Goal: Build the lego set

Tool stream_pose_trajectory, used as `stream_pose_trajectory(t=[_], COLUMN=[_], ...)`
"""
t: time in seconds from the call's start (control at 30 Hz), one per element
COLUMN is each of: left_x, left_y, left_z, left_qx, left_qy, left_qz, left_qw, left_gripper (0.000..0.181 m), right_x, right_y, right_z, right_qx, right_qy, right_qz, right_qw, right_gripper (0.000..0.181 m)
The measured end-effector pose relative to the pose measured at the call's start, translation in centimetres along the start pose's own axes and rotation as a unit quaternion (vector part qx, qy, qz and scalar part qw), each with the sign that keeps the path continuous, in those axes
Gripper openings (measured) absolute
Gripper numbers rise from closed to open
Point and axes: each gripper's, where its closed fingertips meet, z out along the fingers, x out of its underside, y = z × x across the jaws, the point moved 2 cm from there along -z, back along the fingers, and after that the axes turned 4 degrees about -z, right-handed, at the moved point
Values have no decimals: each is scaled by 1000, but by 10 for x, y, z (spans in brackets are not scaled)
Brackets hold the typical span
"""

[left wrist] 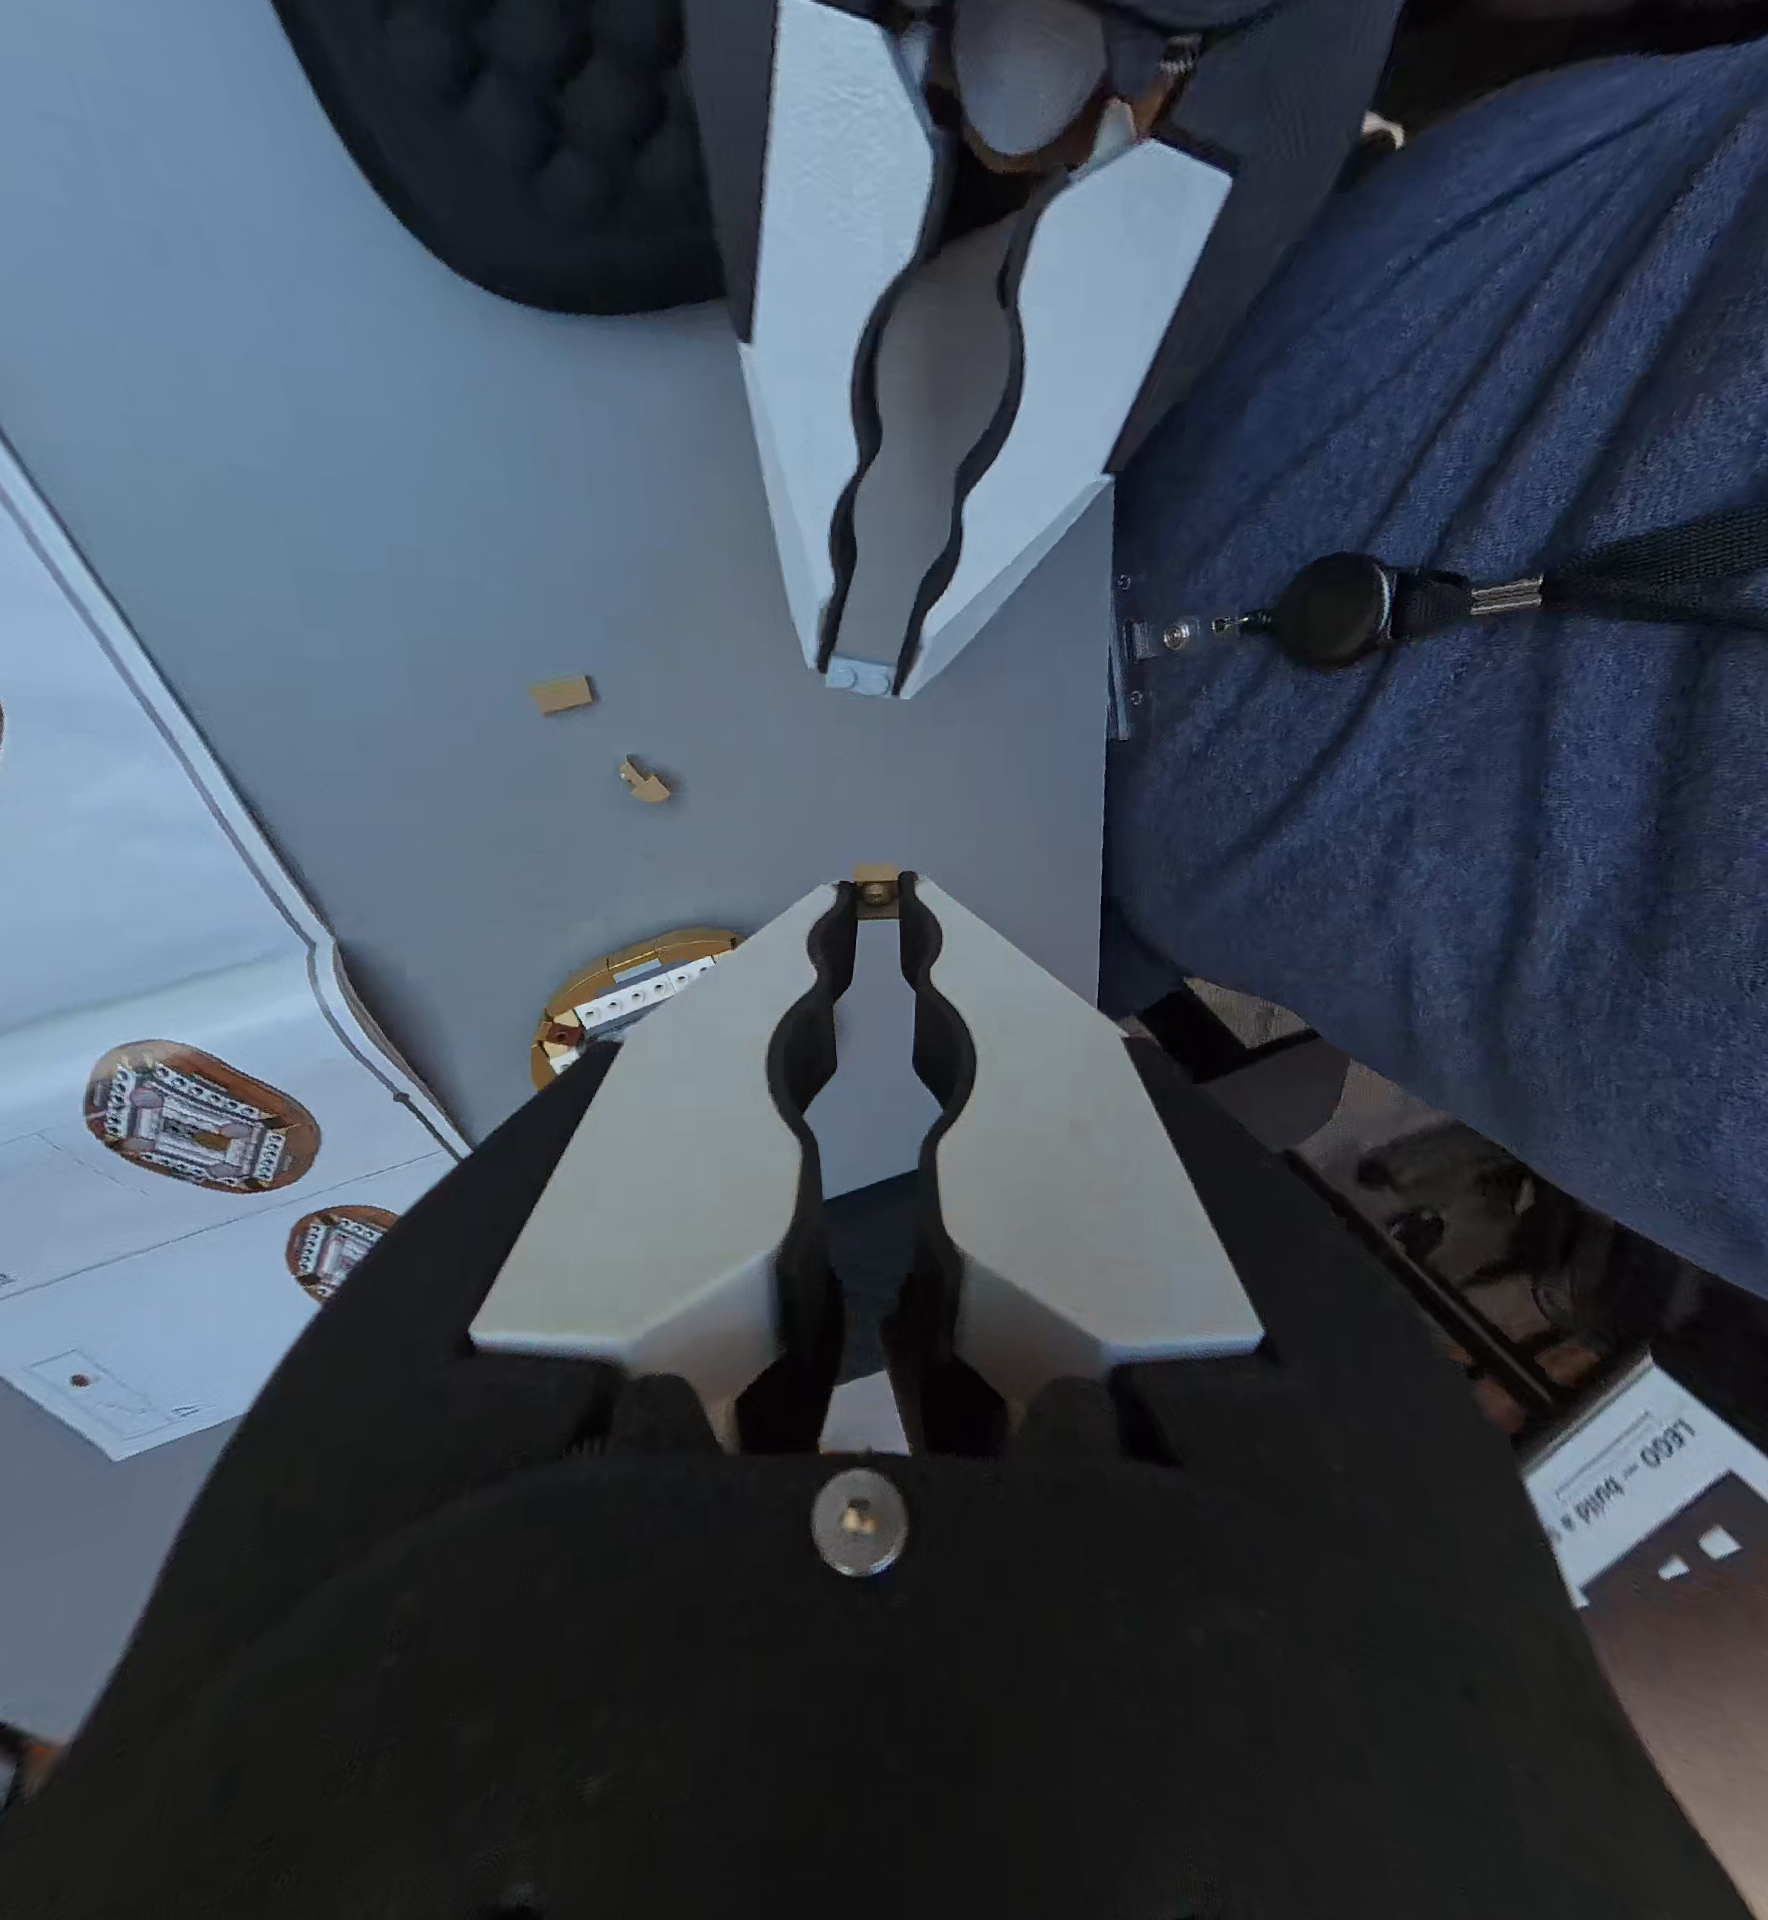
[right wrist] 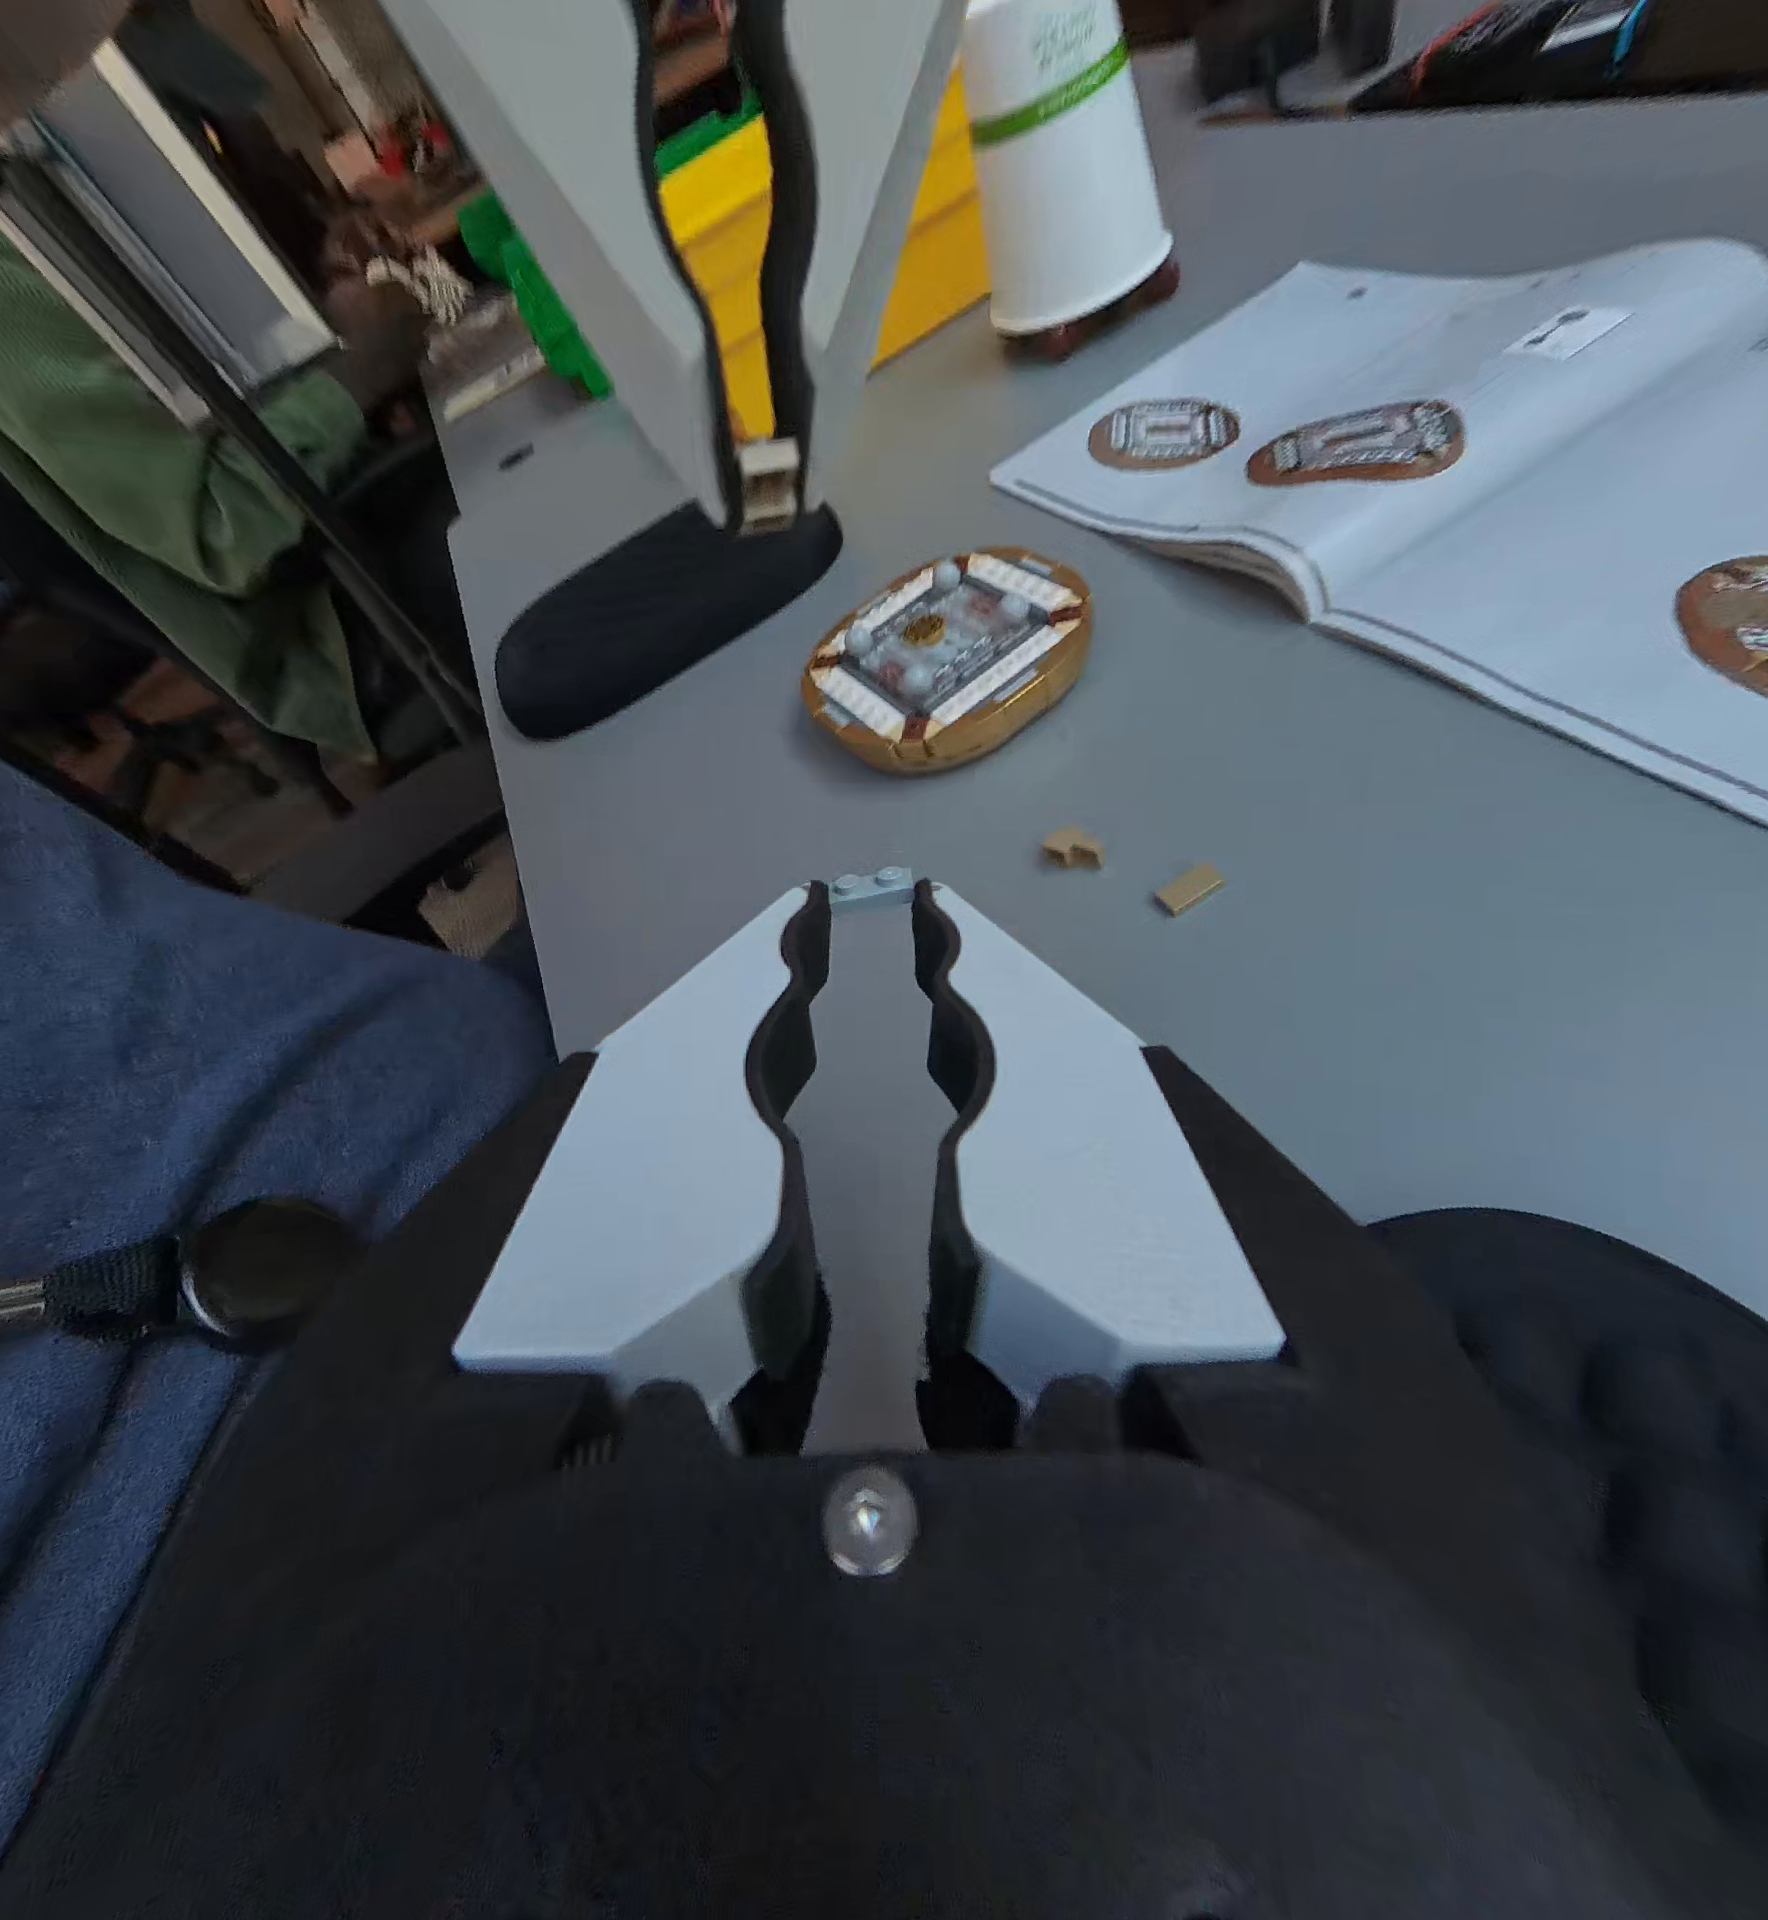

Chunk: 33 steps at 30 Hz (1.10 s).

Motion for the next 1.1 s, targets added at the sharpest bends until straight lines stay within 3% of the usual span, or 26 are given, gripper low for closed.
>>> stream_pose_trajectory(t=[0.13,0.3,0.43,0.77,0.93,1.0,1.1], left_x=[30,62,82,97,102,102,91], left_y=[2,-12,-23,-16,-14,-16,-19], left_z=[-2,3,14,38,47,50,46], left_qx=[-22,-28,-27,11,31,40,49], left_qy=[-74,-116,-125,-169,-171,-171,-209], left_qz=[-42,-57,-49,-57,-66,-62,-46], left_qw=[996,991,991,984,983,982,976], left_gripper=[6,6,6,6,6,6,6], right_x=[24,35,42,44,44,34,-8], right_y=[7,16,19,21,20,23,43], right_z=[29,63,73,75,67,63,55], right_qx=[24,11,9,13,26,20,-17], right_qy=[129,203,233,218,215,183,57], right_qz=[-56,-107,-125,-111,-121,-130,-143], right_qw=[990,973,964,970,969,974,988], right_gripper=[16,16,16,16,26,26,25])
